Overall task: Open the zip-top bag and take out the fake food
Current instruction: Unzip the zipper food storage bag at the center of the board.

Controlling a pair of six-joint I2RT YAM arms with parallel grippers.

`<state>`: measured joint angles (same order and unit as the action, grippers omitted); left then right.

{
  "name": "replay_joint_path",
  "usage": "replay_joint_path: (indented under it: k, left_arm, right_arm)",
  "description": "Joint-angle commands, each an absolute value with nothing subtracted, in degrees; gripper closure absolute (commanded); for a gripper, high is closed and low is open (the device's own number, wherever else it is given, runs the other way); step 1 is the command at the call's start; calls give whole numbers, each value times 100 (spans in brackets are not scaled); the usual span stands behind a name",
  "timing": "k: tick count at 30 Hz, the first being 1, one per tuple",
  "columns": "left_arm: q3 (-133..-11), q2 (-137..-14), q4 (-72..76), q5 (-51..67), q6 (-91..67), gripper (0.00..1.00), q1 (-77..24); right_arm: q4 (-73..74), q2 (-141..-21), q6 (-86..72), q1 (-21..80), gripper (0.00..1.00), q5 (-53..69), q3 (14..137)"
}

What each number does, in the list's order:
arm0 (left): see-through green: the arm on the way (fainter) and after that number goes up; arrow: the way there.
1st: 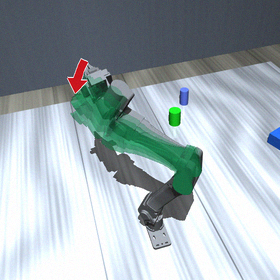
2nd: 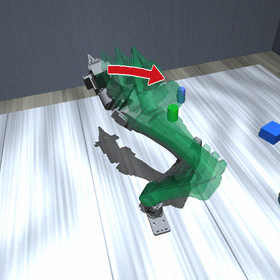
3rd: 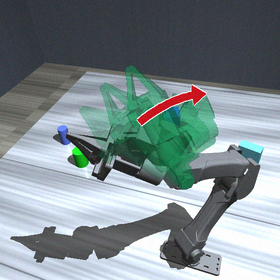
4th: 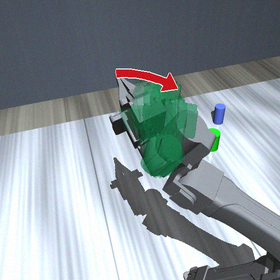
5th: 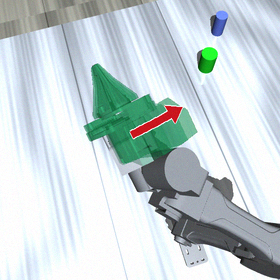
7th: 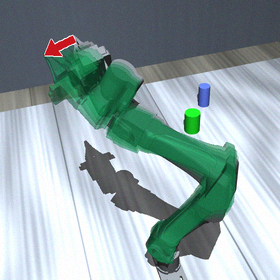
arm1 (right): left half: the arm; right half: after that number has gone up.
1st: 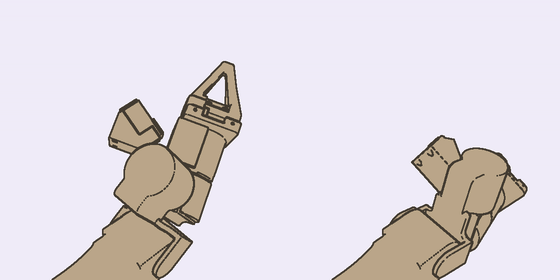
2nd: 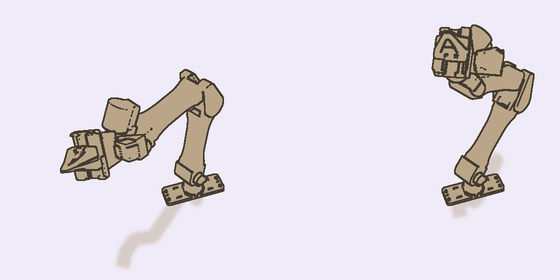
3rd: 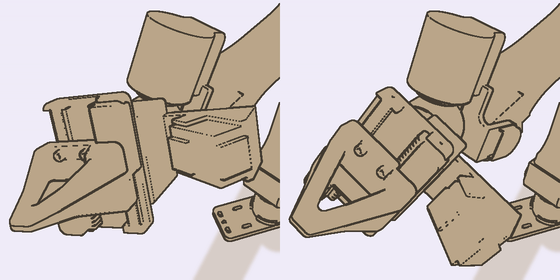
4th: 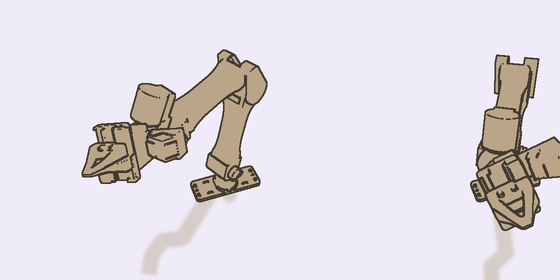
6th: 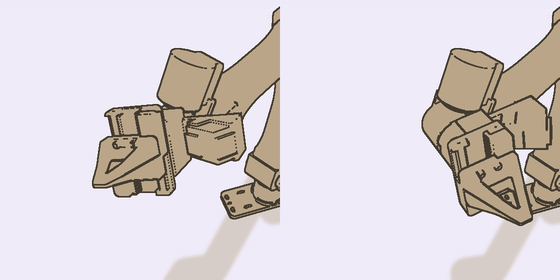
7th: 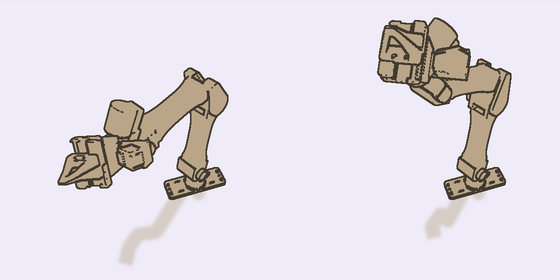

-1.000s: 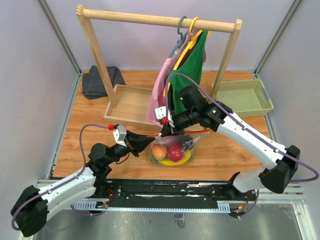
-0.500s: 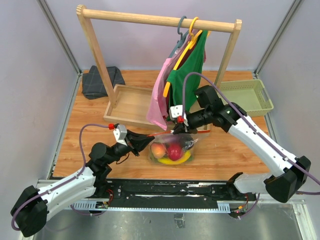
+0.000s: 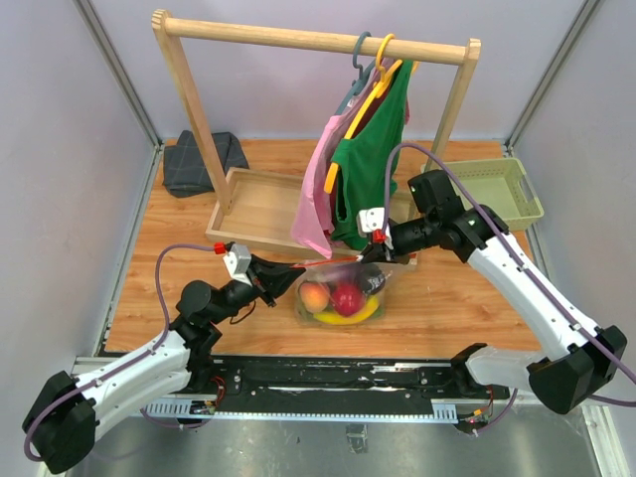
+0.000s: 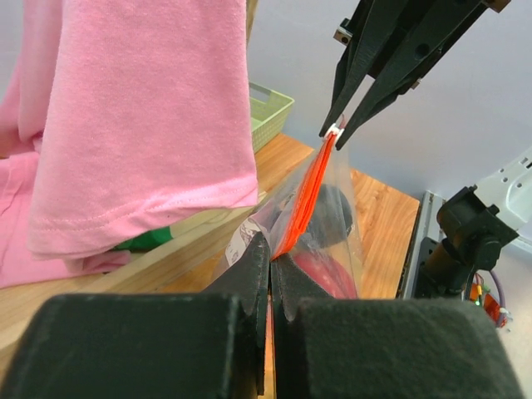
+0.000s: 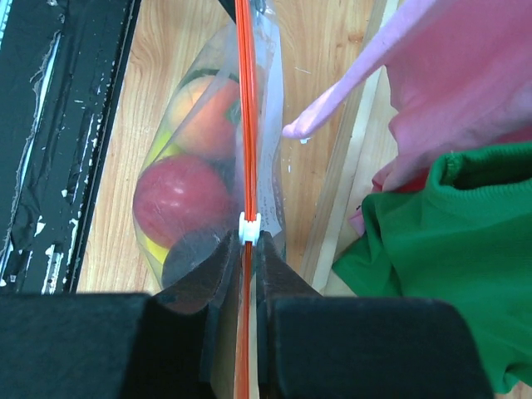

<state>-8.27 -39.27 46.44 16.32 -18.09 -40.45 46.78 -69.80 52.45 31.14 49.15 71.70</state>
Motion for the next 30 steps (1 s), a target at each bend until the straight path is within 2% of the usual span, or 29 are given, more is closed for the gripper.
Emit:
replay_joint_path:
  k: [1,30]
  left_arm:
    - [-970,-3858,4781,1527,-1827,100,-3930]
    - [-1089,-3534,4349,1608,-1884,100,-3422]
  right_arm:
    - [4981,-6812,5576,2859,99,4993,7119]
    - [5694,-6785,6253,2025,99,4913,7225]
